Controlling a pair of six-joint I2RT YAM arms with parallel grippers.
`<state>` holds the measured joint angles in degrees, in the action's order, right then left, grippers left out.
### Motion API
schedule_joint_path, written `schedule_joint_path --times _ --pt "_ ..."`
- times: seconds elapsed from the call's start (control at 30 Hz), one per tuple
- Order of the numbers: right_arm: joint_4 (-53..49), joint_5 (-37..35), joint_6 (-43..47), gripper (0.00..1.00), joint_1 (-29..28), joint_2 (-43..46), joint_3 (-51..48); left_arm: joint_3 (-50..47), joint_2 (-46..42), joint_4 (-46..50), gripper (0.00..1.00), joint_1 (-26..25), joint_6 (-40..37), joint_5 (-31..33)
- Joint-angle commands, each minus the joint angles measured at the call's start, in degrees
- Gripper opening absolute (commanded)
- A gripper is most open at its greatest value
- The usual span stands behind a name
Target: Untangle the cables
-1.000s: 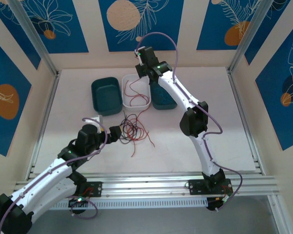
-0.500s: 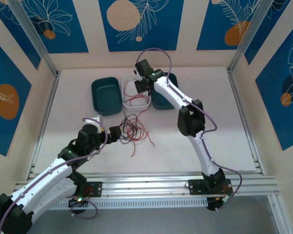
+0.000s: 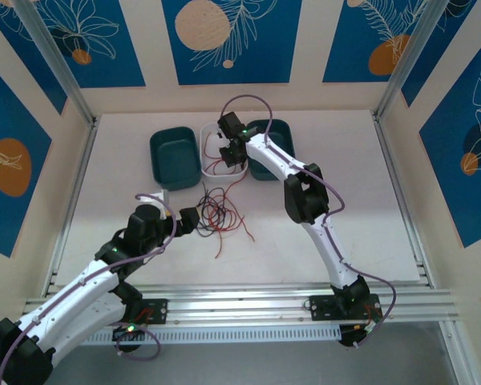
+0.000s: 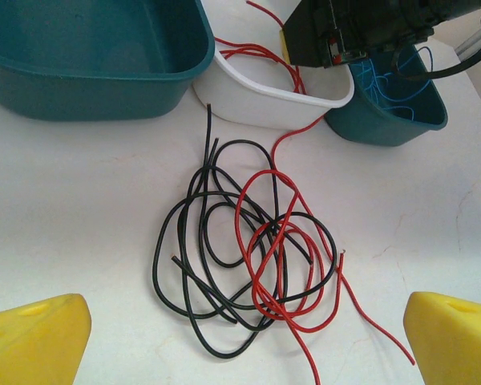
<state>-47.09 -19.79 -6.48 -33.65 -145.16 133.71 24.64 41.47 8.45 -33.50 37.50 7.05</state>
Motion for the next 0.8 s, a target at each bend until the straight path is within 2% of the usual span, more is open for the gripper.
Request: schedule_joint_path --times 0.0,0.37,0.77 --pt "-1.7 -1.1 1.11 0.19 -0.4 -0.5 1.88 -0.21 0.13 0.32 1.0 0.23 0.65 -0.49" --pt "-2.88 -5.27 2.56 0.41 -1.41 4.62 4.26 -0.14 0.06 0.17 1.0 0.21 1.02 -0.63" --pt "-5.36 -7.31 1.61 0.58 -2.34 12.48 4.87 -0.23 0.02 0.03 1.0 0.24 1.05 -0.8"
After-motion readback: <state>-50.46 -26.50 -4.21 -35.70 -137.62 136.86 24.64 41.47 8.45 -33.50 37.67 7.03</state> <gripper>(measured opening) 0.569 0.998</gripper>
